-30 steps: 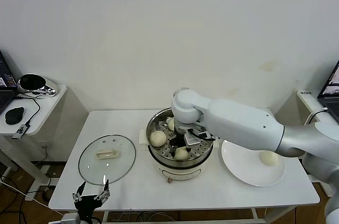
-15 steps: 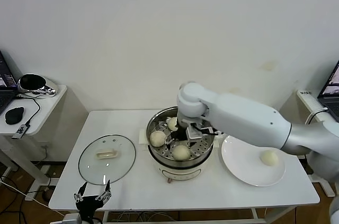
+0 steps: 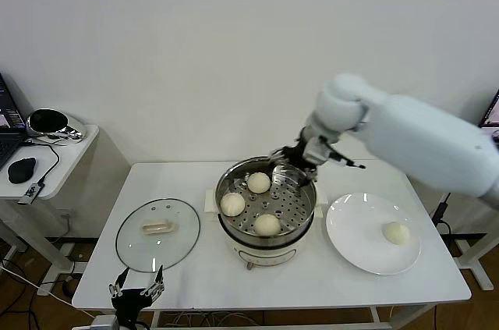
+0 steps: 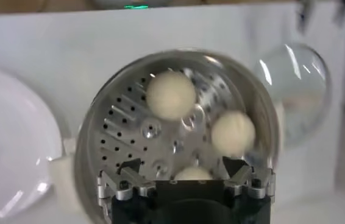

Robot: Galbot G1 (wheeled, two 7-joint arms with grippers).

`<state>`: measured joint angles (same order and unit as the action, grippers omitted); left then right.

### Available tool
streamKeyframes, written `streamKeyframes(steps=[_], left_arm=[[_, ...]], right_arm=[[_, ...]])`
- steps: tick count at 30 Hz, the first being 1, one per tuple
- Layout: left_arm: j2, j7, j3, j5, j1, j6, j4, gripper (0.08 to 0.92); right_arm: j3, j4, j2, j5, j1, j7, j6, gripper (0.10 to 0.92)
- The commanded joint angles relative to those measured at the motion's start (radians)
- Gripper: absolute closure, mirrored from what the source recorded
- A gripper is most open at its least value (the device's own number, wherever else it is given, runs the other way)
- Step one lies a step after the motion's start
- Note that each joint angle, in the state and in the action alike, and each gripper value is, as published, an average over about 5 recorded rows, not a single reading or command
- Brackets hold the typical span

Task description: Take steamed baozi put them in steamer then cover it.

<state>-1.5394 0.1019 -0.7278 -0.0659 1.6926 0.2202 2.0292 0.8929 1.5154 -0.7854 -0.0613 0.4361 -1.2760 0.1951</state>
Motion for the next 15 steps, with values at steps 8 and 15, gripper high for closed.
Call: streamKeyframes(steps=[8, 15], left_arm=[[0.008, 0.006, 0.017, 0.007, 0.029, 0.007, 0.023, 0.177], [0.0, 0.012, 0.022, 0.007, 0.044, 0.011, 0.031, 0.177]], right_arm=[[-0.333, -0.061, 0.341, -0.078, -0.379, 0.006, -0.45, 0.203], [-0.365, -0.093, 0.333, -0.147, -0.495, 0.009, -0.432, 0.203]])
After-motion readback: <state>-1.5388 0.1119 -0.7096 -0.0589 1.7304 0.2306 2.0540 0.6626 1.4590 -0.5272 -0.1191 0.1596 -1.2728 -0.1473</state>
